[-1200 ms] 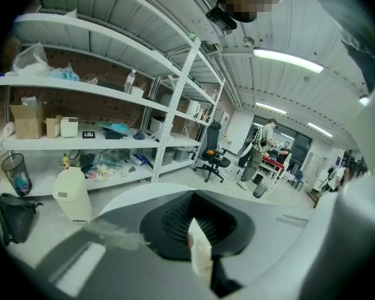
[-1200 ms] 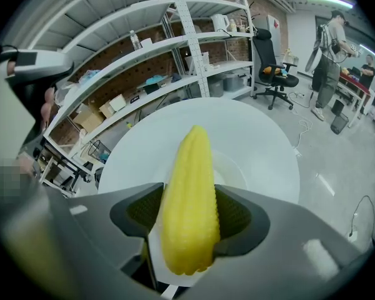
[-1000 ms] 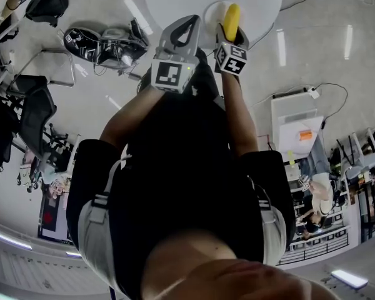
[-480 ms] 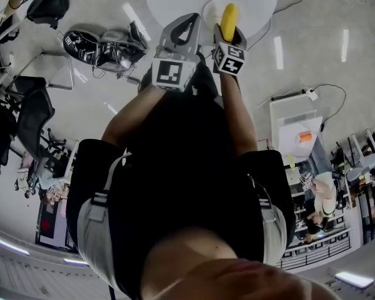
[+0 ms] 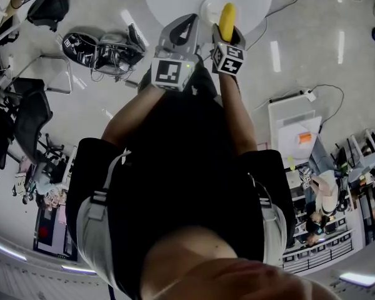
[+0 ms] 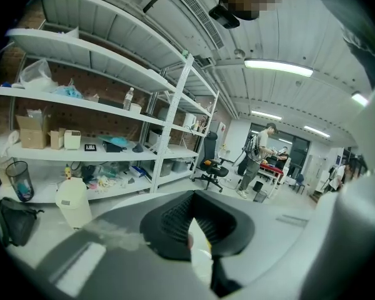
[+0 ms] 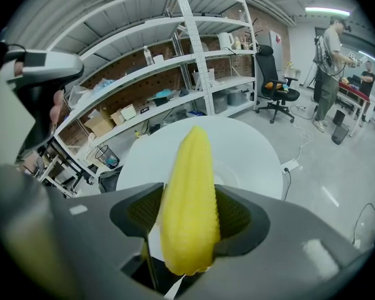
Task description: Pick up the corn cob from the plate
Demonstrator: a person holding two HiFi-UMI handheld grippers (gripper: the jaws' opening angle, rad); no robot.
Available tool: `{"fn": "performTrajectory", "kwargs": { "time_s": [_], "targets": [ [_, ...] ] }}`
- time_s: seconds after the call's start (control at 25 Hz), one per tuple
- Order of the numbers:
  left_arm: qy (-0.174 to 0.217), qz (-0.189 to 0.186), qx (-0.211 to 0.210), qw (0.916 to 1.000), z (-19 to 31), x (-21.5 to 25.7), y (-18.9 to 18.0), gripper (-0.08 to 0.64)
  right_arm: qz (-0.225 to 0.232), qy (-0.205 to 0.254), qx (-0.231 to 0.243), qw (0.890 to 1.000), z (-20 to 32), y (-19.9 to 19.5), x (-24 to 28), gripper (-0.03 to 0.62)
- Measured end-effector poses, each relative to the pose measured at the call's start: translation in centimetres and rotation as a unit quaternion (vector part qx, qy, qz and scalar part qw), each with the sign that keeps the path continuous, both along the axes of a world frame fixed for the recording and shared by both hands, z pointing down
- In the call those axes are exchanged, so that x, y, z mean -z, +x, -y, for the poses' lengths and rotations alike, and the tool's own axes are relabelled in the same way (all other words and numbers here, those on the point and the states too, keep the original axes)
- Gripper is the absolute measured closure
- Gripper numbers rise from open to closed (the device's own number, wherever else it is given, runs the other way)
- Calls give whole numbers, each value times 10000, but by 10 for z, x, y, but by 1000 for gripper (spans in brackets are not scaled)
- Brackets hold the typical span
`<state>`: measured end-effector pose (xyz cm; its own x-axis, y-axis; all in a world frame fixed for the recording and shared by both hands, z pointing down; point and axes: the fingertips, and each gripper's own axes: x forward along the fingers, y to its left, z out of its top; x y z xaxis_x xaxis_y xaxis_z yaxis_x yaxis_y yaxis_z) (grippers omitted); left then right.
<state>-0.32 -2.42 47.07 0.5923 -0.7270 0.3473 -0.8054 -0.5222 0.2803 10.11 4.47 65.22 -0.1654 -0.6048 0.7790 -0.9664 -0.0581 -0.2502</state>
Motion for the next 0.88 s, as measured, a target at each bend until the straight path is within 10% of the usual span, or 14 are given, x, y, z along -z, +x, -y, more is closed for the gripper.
{"fn": "performTrajectory", "kwargs": {
  "time_s": [0.88],
  "targets": [
    [363, 19, -99, 9993, -50, 29, 5, 554, -29, 537, 53, 9985, -28, 0, 52, 331]
  ]
}}
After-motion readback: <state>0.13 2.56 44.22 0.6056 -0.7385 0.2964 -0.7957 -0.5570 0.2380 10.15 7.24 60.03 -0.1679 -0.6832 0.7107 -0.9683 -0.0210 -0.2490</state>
